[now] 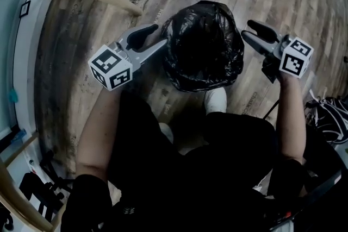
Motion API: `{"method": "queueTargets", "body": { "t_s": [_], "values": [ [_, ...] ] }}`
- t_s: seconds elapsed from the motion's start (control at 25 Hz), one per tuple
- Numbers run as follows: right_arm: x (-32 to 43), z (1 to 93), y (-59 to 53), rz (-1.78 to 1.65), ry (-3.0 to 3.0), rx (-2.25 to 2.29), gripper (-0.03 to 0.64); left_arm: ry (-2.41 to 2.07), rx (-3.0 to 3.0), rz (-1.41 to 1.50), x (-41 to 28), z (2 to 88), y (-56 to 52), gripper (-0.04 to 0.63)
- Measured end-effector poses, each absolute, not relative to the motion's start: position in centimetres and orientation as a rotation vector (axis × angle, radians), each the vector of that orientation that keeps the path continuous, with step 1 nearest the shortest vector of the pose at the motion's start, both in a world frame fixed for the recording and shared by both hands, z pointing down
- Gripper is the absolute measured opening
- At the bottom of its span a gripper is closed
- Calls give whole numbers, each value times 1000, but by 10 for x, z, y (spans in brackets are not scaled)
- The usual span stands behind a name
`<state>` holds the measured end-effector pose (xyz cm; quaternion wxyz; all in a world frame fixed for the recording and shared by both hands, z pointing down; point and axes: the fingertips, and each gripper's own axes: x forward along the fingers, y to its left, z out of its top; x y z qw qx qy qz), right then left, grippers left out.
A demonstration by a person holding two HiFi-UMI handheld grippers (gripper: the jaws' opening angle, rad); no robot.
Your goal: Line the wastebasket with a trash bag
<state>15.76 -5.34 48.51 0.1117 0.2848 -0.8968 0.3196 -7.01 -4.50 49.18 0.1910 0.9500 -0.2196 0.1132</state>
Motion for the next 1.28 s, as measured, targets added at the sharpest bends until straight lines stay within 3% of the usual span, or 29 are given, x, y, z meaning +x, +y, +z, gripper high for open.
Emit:
{"method": "queueTargets", "body": {
  "t_s": [0.24, 0.36, 0.48, 1.04, 1.12, 1.16, 1.24, 1.28],
  "values": [
    [136, 516, -60, 1084, -2504, 740, 220, -387, 2584, 377, -68, 523, -19, 207],
    [145, 512, -68, 1078, -2519, 783, 36, -320, 2585, 369, -66, 522, -13, 144],
    [152, 513, -73, 1054, -2524, 812, 3, -330, 2595, 359, -70, 522, -15, 33],
    [157, 608, -72, 1083, -2401, 847, 3, -407, 2560, 667, -77, 578, -18, 12],
    [158, 601, -72, 1030, -2409, 870, 8, -432, 2567, 657, -81, 575, -19, 36],
    [159, 594, -72, 1009, -2417, 879, 40, -444, 2573, 640, -85, 571, -20, 75],
    [166, 576, -72, 979, -2443, 902, 175, -475, 2581, 579, -94, 559, -23, 182],
    [171, 564, -71, 961, -2462, 922, 196, -496, 2584, 537, -100, 551, -26, 208]
  ]
}}
